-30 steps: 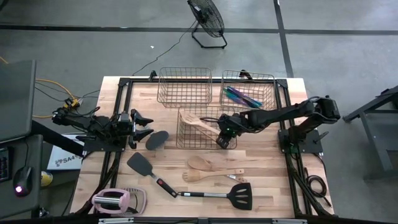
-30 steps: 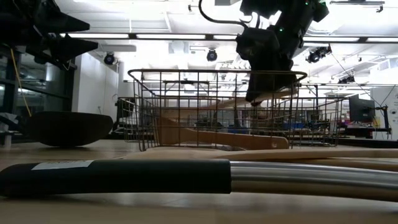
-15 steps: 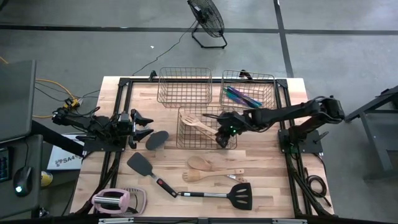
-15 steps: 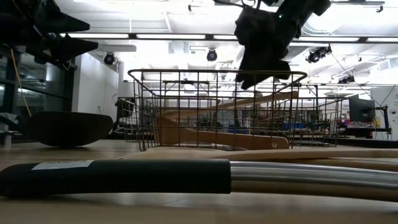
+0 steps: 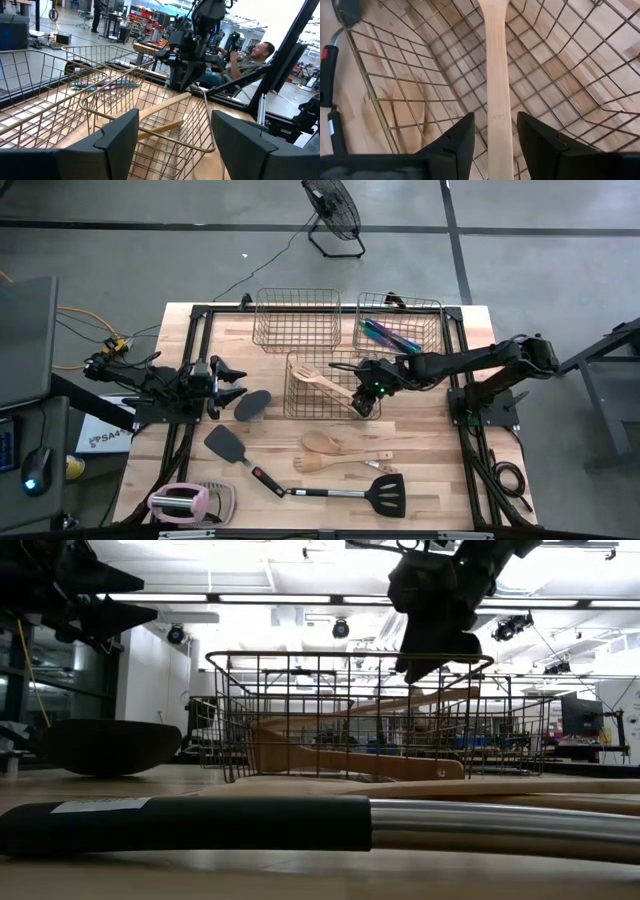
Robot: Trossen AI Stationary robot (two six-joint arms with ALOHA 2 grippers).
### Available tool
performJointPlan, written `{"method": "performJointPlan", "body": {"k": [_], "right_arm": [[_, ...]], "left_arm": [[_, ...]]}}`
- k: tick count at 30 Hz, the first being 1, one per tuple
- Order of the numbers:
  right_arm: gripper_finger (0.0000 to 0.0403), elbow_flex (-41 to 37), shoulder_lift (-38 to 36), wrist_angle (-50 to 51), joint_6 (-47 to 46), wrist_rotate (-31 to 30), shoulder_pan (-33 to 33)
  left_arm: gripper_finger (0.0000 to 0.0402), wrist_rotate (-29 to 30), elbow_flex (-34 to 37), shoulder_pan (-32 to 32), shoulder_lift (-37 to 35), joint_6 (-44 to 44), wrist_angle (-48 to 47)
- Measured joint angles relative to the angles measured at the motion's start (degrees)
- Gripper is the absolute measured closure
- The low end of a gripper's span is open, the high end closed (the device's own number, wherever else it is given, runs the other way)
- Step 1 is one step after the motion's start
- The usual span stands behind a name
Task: Pick & Place Kitchen Items
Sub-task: Put the wooden spatula into the bottom wire basket
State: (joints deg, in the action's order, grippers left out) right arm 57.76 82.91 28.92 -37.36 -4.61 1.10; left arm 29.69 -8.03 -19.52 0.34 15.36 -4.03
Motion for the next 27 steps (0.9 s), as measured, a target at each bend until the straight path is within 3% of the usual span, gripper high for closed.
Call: {"method": "performJointPlan", "body": {"k": [11, 27], "right_arm": [[0.0265, 0.02, -2.89, -0.45, 3.0, -0.05, 2.34], [0.0265, 0.07, -9.81, 3.44, 9.66, -0.84, 18.25]], "left_arm": [[0.0158, -0.04, 0.0, 0.01, 0.0, 1.46, 0.02], [0.0158, -0.15, 0.0, -0.01, 0.0, 1.6, -0.12]]}}
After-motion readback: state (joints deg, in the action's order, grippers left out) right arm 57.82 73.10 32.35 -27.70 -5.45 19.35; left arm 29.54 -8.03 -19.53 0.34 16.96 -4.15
